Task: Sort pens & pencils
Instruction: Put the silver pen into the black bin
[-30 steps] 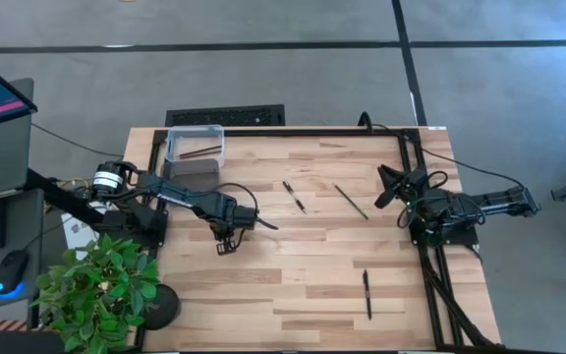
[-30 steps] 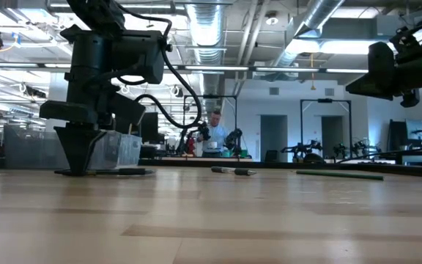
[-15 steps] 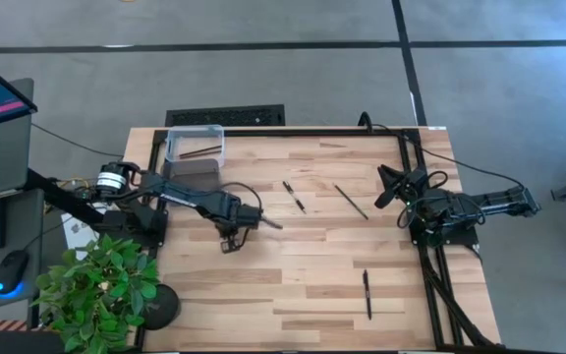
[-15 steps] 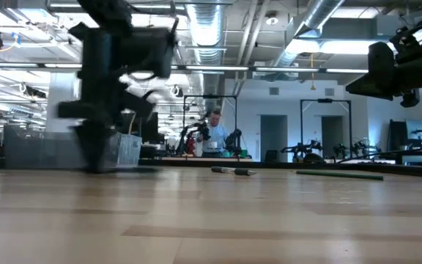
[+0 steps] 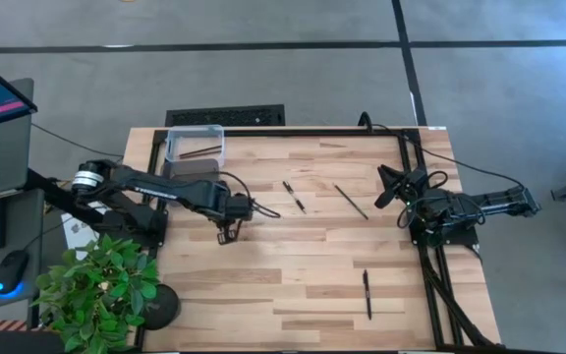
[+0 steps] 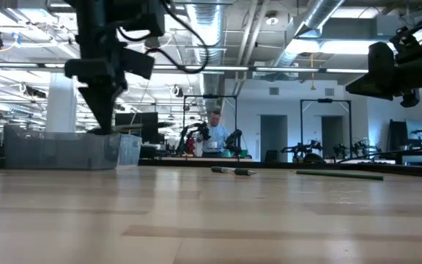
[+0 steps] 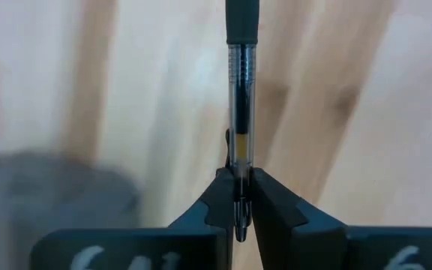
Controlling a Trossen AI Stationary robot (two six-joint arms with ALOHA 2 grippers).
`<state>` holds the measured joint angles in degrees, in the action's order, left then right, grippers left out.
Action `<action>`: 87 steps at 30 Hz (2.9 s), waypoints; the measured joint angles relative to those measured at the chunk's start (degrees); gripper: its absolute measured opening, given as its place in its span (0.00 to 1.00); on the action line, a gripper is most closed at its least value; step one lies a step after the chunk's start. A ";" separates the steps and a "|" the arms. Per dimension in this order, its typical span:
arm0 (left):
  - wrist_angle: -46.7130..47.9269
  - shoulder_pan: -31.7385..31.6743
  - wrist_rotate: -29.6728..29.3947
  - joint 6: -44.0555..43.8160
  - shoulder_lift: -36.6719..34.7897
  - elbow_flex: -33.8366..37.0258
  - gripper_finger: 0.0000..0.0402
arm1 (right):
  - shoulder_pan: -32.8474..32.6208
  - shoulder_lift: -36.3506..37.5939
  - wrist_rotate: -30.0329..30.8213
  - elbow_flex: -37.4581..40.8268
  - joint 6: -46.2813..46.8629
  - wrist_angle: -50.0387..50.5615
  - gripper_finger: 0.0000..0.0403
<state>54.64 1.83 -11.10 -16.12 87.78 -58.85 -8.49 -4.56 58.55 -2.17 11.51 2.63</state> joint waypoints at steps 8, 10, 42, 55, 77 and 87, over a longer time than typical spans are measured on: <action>17.13 -0.99 -7.94 -5.01 -5.81 -2.75 0.04 | 0.02 0.00 0.02 0.00 0.02 0.00 0.20; 20.64 -1.89 -9.23 -6.59 -7.48 -2.91 0.05 | 0.00 0.00 0.02 0.00 0.03 0.00 0.20; 15.98 -20.56 -7.26 -1.03 -8.69 18.02 0.05 | 0.00 0.00 -0.17 0.00 0.11 0.00 0.20; 16.03 -21.29 -7.36 -1.13 -8.69 18.04 0.12 | -0.01 0.00 -0.16 0.00 0.09 0.00 0.20; 16.34 -21.27 -7.32 -1.75 -8.69 17.99 0.14 | 0.01 0.00 -0.14 0.00 0.09 0.00 0.20; 16.31 -21.27 -7.21 -3.00 -8.69 17.97 0.14 | -0.01 0.00 -0.13 0.00 0.09 0.00 0.20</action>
<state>70.95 -19.44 -18.31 -19.13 79.09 -40.88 -8.49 -4.56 58.42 -2.17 11.60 2.63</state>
